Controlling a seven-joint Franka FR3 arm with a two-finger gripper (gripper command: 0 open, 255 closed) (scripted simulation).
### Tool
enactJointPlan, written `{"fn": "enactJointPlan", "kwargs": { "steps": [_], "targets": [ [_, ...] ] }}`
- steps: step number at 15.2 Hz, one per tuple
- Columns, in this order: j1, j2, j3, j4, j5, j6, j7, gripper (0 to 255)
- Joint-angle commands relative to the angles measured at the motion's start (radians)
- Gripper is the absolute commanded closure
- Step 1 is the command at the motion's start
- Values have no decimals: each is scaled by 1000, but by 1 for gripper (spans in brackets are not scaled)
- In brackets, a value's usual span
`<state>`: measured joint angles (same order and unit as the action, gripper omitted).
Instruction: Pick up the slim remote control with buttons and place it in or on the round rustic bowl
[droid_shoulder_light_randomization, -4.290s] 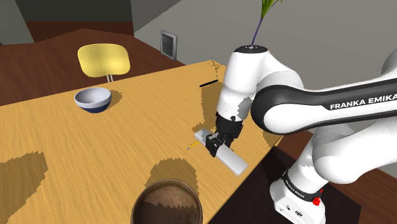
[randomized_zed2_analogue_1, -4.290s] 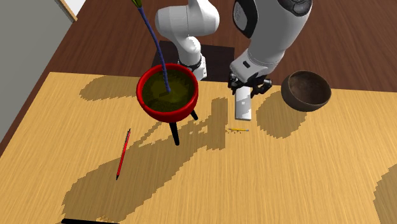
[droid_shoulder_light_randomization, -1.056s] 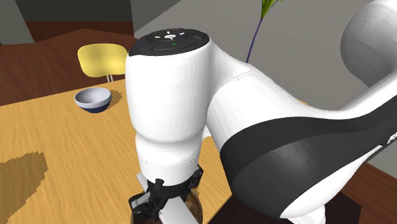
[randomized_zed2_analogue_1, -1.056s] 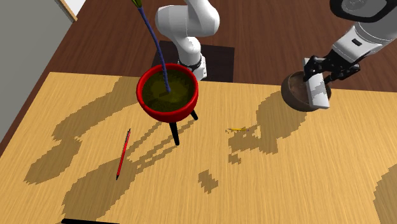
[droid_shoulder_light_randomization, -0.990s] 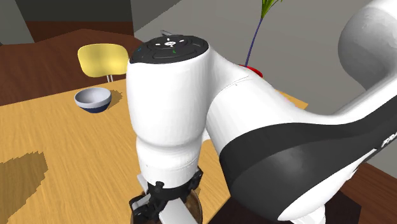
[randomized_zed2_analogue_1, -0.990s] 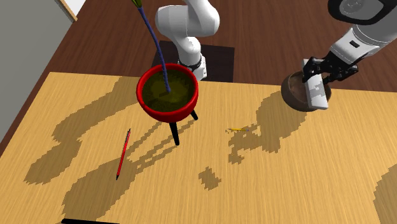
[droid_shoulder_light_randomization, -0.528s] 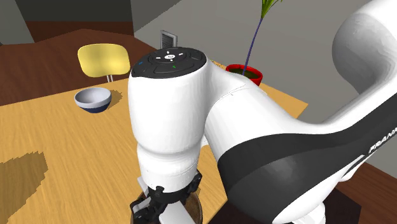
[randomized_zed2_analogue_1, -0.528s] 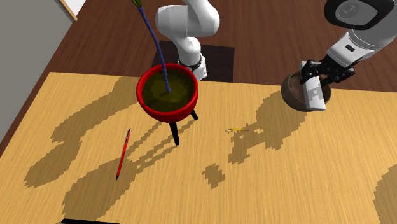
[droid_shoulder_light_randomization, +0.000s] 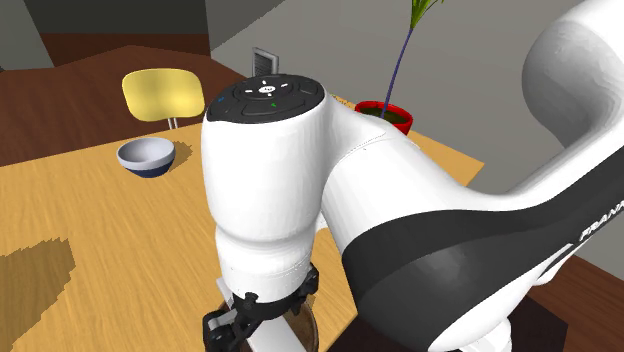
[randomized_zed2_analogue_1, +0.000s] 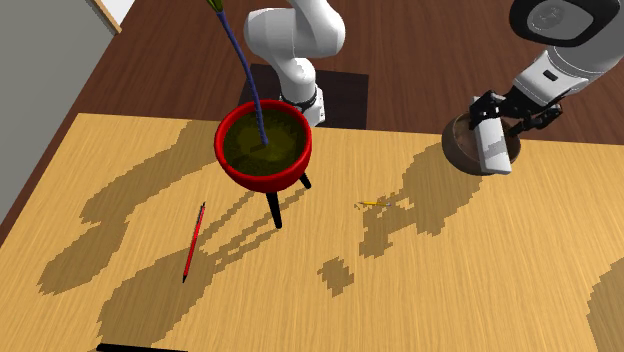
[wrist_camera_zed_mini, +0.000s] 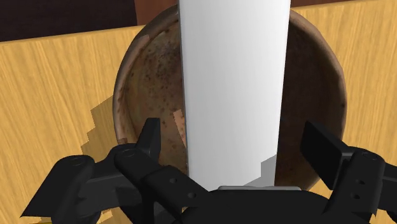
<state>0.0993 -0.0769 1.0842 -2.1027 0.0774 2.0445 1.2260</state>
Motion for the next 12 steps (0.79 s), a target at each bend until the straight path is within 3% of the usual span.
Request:
{"fn": "enactJointPlan", "kwargs": {
  "steps": [1,4,12],
  "targets": [
    [1,-21,-8,23,18,-34,-14,0],
    [2,-62,-30,96,51,-130,-40,0],
    [3,-62,-31,96,51,-130,-39,0]
  ]
}}
